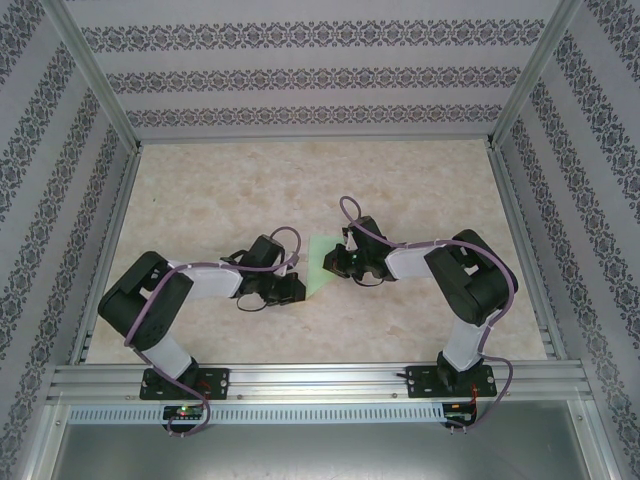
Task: Fold a paper plane with a square sheet of paper (pick it up from the middle)
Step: Third fold the triangle at the center of the table.
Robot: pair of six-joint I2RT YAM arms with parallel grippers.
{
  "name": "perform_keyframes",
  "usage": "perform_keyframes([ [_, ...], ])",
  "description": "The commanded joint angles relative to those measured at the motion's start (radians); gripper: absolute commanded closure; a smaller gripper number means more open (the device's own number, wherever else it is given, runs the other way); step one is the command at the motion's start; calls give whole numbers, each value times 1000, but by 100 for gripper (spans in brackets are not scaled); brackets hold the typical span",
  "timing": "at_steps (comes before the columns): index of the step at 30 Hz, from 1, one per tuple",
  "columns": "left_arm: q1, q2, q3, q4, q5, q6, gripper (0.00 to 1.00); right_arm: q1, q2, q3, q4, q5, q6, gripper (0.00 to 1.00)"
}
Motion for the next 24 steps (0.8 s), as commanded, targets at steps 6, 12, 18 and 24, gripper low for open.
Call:
perform_keyframes([
  [6,13,-73,113,-35,10,3,86,5,45,-8,-73,64,-16,93],
  [12,14,35,172,33,11,-20,86,6,41,-19,-56,63,-5,93],
  [18,13,127,196,20,-12,-14,86,4,35,-22,-38,51,7,92],
  [24,14,210,178,-40,-57,-7,89,1,-25,8,-40,13,16,90],
])
